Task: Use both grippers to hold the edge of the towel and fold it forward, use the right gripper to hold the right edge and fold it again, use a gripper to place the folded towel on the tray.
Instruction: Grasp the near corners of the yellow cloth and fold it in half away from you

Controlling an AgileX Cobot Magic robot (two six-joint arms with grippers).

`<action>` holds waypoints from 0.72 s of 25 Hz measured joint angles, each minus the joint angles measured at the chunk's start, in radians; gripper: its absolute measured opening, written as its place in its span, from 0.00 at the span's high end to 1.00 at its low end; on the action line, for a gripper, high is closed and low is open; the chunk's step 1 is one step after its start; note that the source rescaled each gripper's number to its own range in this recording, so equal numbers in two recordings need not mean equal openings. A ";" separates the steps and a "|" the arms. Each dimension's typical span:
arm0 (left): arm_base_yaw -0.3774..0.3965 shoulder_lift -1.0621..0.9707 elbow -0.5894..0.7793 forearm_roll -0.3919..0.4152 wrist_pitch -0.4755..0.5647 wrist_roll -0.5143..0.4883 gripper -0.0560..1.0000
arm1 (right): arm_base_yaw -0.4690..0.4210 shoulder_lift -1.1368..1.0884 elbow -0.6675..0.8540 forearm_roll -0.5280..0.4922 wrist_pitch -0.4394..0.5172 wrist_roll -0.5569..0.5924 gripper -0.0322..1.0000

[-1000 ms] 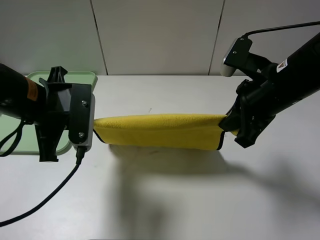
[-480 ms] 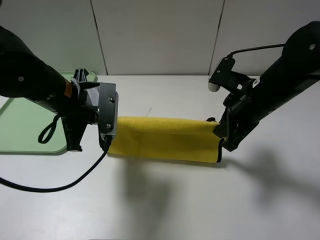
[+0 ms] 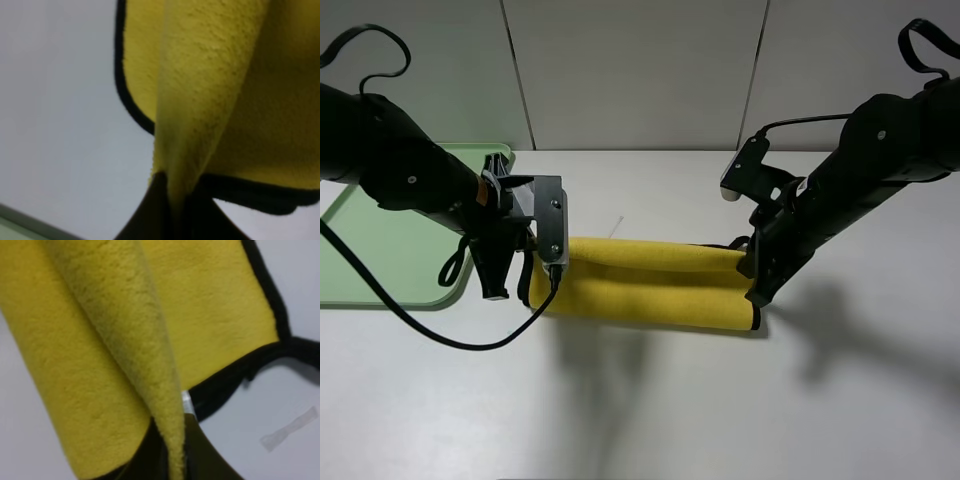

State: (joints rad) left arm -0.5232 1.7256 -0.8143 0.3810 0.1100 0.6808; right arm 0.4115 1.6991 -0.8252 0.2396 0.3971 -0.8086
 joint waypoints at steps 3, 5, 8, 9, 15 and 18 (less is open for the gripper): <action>0.010 0.000 0.000 0.000 -0.026 -0.005 0.95 | 0.000 0.001 -0.003 0.000 -0.012 0.000 0.97; 0.011 0.001 0.000 0.000 -0.036 -0.005 0.95 | 0.000 0.001 -0.004 -0.003 -0.014 0.000 0.97; 0.012 0.001 0.000 0.000 -0.039 -0.005 0.95 | 0.000 0.001 -0.004 -0.005 -0.013 0.000 0.97; 0.012 0.001 0.000 0.000 -0.039 -0.005 0.95 | 0.000 0.001 -0.004 -0.005 -0.013 0.000 0.97; 0.012 0.001 0.000 0.000 -0.039 -0.006 0.94 | 0.000 -0.006 -0.004 -0.011 -0.007 0.000 0.38; 0.013 0.001 0.000 0.000 -0.037 -0.006 0.94 | 0.000 -0.031 -0.004 -0.018 -0.002 0.004 0.08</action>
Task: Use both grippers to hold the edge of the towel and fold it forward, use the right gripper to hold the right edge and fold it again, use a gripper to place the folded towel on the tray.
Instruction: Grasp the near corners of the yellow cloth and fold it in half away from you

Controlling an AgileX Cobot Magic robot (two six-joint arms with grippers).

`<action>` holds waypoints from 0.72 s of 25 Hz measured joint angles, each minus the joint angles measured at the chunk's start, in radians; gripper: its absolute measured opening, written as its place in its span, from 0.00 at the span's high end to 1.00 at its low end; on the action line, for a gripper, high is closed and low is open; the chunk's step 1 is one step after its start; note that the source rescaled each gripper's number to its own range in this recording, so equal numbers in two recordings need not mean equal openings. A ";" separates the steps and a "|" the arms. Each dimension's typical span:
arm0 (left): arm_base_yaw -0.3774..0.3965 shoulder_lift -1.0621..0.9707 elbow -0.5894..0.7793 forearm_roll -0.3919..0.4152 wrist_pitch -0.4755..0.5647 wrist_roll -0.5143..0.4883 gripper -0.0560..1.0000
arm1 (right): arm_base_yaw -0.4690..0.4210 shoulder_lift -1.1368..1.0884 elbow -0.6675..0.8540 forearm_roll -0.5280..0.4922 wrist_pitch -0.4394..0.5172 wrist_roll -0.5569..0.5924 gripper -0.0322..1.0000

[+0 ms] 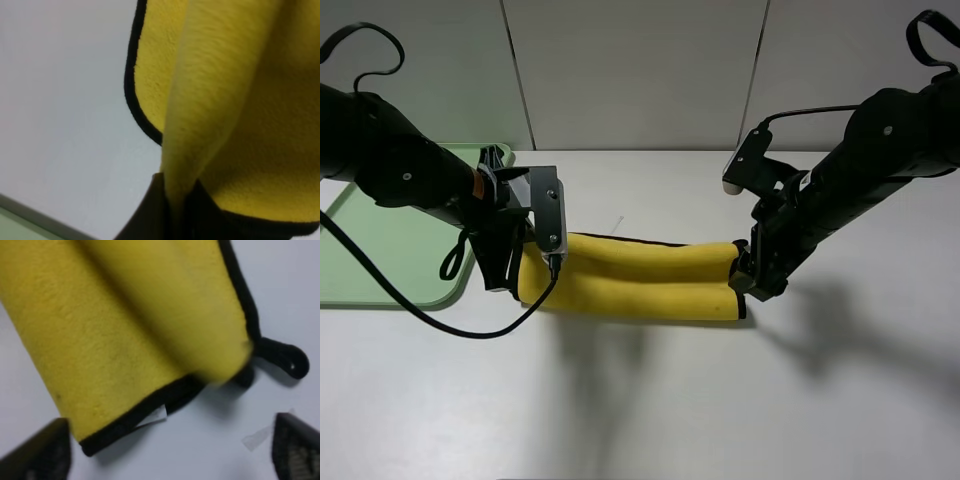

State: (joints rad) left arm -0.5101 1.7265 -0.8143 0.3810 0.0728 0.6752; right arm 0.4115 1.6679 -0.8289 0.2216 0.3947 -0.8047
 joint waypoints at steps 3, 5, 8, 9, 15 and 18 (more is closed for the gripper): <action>0.000 0.000 0.000 0.000 0.000 0.000 0.94 | 0.000 -0.019 0.000 -0.008 0.001 0.004 0.02; 0.000 0.000 0.000 0.000 0.000 0.000 0.94 | 0.000 -0.026 0.000 -0.009 0.003 0.007 0.00; 0.000 0.000 0.000 0.000 0.000 0.000 0.94 | 0.000 -0.034 0.000 -0.011 0.014 0.025 0.00; 0.000 0.000 0.000 0.000 0.000 0.000 0.94 | 0.000 -0.036 0.000 -0.011 0.024 0.033 0.00; 0.000 0.000 0.000 0.000 -0.011 -0.088 0.65 | 0.000 -0.068 0.000 -0.014 0.082 0.081 0.00; 0.000 0.000 0.000 0.001 -0.037 -0.137 0.25 | 0.000 -0.110 0.000 -0.014 0.102 0.107 0.00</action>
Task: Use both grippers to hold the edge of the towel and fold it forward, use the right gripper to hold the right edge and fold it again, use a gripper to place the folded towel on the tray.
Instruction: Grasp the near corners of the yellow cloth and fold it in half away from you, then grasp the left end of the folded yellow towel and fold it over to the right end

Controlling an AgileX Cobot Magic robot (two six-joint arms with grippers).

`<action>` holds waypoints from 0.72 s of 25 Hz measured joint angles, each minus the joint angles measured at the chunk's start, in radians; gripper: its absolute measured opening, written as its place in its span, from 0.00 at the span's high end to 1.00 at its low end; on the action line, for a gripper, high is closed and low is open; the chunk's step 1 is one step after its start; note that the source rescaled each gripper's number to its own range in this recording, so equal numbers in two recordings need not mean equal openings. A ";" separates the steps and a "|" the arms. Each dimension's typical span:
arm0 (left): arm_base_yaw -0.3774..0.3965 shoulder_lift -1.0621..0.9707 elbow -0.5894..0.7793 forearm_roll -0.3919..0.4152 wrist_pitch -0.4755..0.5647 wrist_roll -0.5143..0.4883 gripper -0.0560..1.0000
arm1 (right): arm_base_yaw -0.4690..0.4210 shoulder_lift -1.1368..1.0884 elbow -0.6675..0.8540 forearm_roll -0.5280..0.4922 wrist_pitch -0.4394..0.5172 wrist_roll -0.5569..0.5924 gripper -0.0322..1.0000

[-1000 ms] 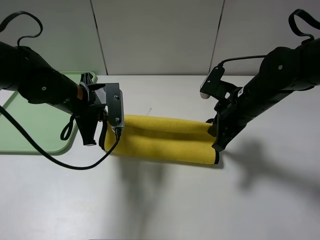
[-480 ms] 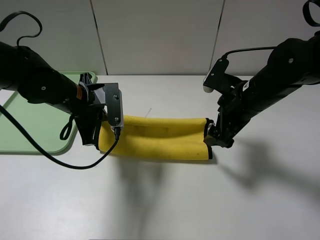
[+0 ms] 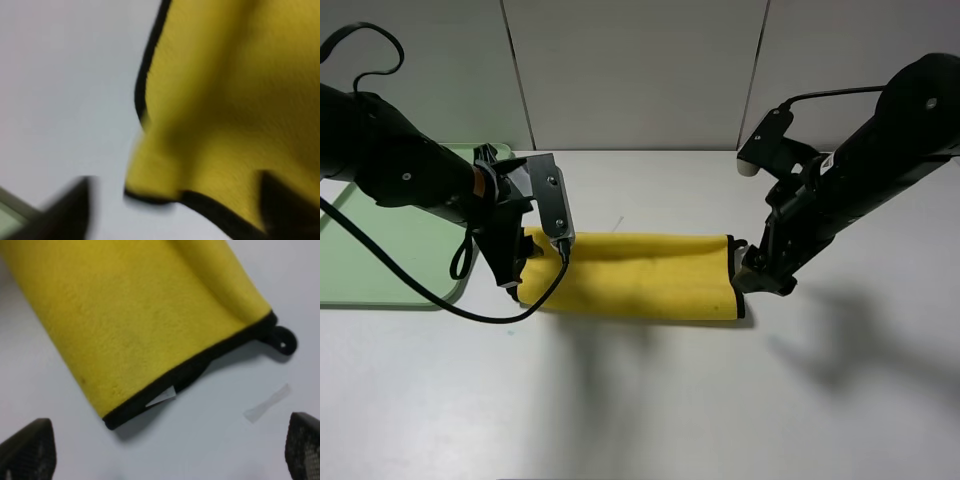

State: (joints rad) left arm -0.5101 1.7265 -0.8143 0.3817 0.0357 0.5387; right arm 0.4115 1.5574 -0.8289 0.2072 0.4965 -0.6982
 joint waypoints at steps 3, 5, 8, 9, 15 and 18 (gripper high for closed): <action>0.000 0.000 0.000 0.001 -0.036 -0.007 0.06 | 0.000 -0.065 0.000 0.000 0.020 0.031 0.00; 0.000 0.000 0.000 0.001 -0.036 -0.008 0.02 | 0.000 -0.124 0.000 0.000 0.053 0.074 0.00; 0.000 0.000 0.000 0.001 -0.036 -0.010 0.01 | 0.000 -0.225 0.000 0.000 0.121 0.157 0.00; 0.000 0.000 0.000 0.001 -0.036 -0.010 0.00 | 0.000 -0.267 0.000 0.000 0.152 0.185 0.00; 0.000 0.000 0.000 0.001 -0.036 -0.011 0.00 | 0.000 -0.568 0.000 0.000 0.317 0.298 0.00; 0.000 0.000 0.000 0.001 -0.036 -0.014 0.00 | 0.000 -0.741 0.000 0.000 0.380 0.347 0.00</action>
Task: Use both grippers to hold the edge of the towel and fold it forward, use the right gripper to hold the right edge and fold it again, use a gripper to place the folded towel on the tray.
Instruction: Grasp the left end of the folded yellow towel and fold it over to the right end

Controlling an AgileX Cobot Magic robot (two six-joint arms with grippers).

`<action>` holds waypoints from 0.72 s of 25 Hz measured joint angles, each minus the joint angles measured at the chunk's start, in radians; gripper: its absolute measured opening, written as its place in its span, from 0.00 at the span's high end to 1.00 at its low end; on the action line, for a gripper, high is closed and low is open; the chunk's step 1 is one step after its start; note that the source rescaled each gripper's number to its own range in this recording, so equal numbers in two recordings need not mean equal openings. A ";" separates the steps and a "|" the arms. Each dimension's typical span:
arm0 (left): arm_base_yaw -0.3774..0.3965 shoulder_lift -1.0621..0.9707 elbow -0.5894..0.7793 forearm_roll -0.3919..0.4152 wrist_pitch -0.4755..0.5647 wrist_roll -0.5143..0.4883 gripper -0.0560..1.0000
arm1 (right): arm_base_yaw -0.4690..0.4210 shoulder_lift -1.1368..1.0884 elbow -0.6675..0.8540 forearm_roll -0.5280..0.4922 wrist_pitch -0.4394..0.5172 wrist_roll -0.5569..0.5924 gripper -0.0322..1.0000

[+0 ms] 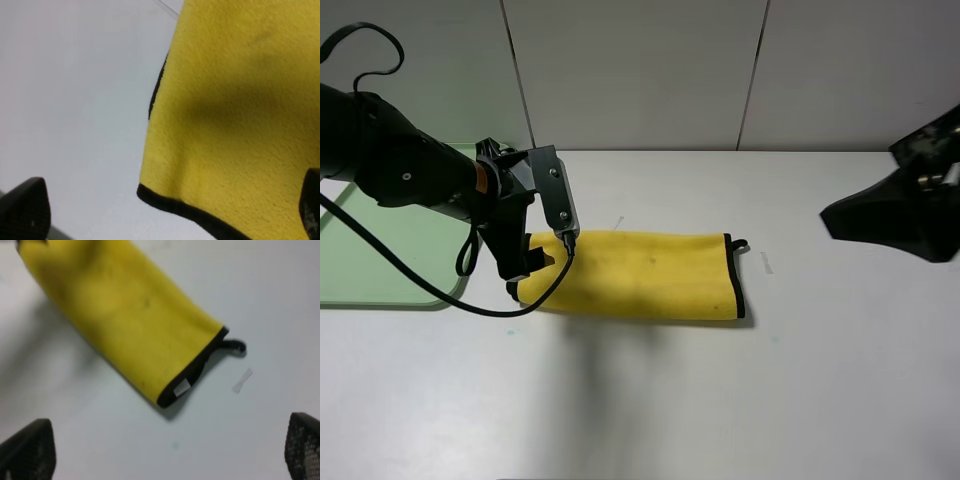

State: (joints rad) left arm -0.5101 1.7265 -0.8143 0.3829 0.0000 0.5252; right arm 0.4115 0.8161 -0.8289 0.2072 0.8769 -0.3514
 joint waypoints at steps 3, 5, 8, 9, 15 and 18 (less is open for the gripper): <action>0.000 0.000 0.000 0.000 0.000 -0.001 0.00 | 0.000 -0.171 0.000 0.004 0.065 0.047 0.00; 0.000 0.000 0.000 0.000 0.000 -0.001 0.00 | 0.000 -0.290 0.000 0.006 0.114 0.081 0.00; 0.000 0.000 0.000 0.000 0.000 -0.001 0.00 | 0.000 -0.439 0.019 0.027 0.152 0.101 0.00; 0.000 0.000 0.000 0.000 0.000 -0.001 0.00 | 0.000 -0.481 0.032 0.036 0.159 0.108 0.00; 0.000 0.000 0.000 0.000 0.000 -0.002 0.00 | 0.000 -0.721 0.169 0.047 0.161 0.164 0.00; 0.000 0.000 0.000 0.000 0.000 -0.003 0.00 | 0.000 -0.803 0.251 0.013 0.164 0.192 0.00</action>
State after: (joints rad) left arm -0.5101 1.7265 -0.8143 0.3829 0.0000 0.5219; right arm 0.4115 0.0132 -0.5781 0.2205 1.0412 -0.1594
